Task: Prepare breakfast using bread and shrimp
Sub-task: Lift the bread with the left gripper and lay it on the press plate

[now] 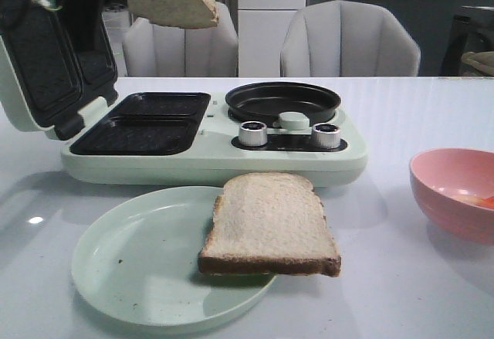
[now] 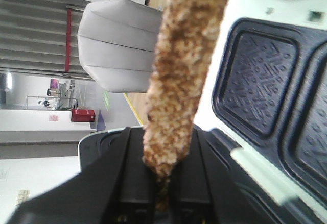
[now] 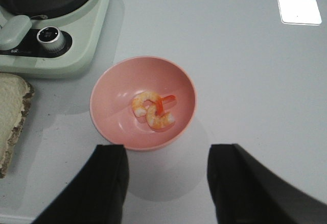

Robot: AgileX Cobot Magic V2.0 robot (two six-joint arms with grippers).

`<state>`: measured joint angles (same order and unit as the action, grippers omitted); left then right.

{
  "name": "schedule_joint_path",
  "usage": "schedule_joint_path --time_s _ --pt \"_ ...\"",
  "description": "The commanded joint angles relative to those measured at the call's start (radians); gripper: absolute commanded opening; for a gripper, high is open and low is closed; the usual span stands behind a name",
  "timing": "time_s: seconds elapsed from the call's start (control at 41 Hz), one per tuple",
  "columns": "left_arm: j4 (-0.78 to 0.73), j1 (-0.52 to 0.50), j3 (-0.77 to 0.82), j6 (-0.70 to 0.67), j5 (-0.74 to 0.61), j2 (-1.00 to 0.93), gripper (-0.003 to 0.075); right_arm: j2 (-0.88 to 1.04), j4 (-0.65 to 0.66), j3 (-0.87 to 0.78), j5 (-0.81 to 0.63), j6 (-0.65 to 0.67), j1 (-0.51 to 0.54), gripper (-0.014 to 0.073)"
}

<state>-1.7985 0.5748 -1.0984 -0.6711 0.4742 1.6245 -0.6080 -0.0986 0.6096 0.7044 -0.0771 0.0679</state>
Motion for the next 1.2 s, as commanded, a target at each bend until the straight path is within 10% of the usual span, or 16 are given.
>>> schedule_joint_path --time_s 0.0,0.439,0.805,1.171 --pt "-0.057 -0.033 -0.134 -0.014 0.023 0.055 0.0099 -0.008 -0.002 0.034 -0.067 -0.009 0.000 0.0469" --pt "-0.057 -0.112 -0.323 -0.014 0.043 0.341 0.0109 -0.008 -0.002 0.034 -0.067 -0.009 0.000 0.0469" --pt "-0.057 -0.125 -0.323 -0.014 0.036 0.369 0.0468 -0.008 -0.002 0.034 -0.068 -0.009 0.000 0.0468" --pt "-0.057 -0.125 -0.264 -0.016 0.061 0.303 0.0490 -0.008 -0.002 0.034 -0.068 -0.009 0.000 0.0468"
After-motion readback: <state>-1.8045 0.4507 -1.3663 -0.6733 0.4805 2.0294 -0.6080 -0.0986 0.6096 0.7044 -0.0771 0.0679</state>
